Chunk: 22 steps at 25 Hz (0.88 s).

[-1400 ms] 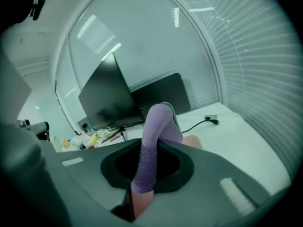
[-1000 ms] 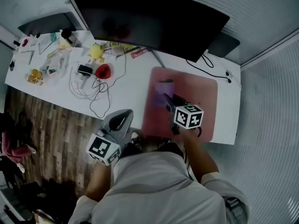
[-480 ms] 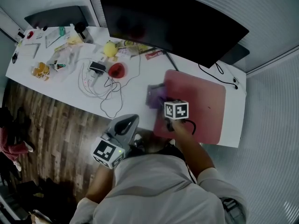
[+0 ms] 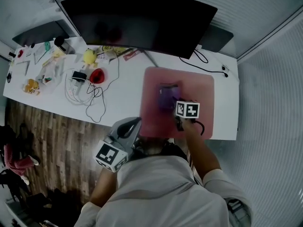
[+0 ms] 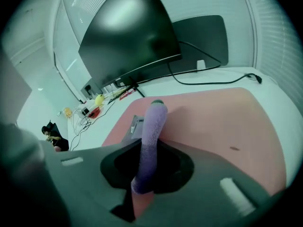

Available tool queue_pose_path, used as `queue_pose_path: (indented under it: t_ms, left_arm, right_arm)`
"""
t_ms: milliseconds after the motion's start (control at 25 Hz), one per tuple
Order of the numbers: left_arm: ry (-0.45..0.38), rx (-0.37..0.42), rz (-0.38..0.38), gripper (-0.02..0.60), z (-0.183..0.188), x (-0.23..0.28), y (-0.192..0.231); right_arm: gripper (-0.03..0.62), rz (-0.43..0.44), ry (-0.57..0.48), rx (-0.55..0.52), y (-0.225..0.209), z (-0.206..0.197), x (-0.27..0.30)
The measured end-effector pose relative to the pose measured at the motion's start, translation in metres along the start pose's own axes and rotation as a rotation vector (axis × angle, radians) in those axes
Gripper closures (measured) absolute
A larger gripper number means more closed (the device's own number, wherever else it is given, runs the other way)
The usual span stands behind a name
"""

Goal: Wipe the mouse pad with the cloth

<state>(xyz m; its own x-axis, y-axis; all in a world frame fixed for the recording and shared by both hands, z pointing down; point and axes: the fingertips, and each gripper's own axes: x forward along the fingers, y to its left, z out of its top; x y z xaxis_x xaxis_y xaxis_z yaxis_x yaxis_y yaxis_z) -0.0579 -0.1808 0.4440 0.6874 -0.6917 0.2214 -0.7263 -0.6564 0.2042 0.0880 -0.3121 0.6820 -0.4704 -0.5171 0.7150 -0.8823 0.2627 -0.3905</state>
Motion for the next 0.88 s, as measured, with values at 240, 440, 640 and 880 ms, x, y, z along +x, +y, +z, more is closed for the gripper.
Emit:
queue_pose_path:
  t_ms: [240,440,640,880]
  left_arm:
    - [0.000,0.006,-0.032,0.580,0.001,0.050,-0.048]
    - [-0.008,0.024,-0.068,0.580,0.000,0.083,-0.084]
    - [-0.021,0.031,-0.100,0.580,0.001,0.110,-0.109]
    - [-0.021,0.033,-0.126,0.580,0.002,0.130,-0.130]
  right_arm:
    - [0.545,-0.073,-0.031,0.056,-0.098,-0.003,-0.048]
    - [0.545,-0.139,-0.059,0.105,-0.170,-0.013,-0.091]
    - [0.545,-0.222,-0.081,0.149,-0.229,-0.026,-0.129]
    - [0.545,-0.301,-0.107,0.206,-0.275,-0.043,-0.170]
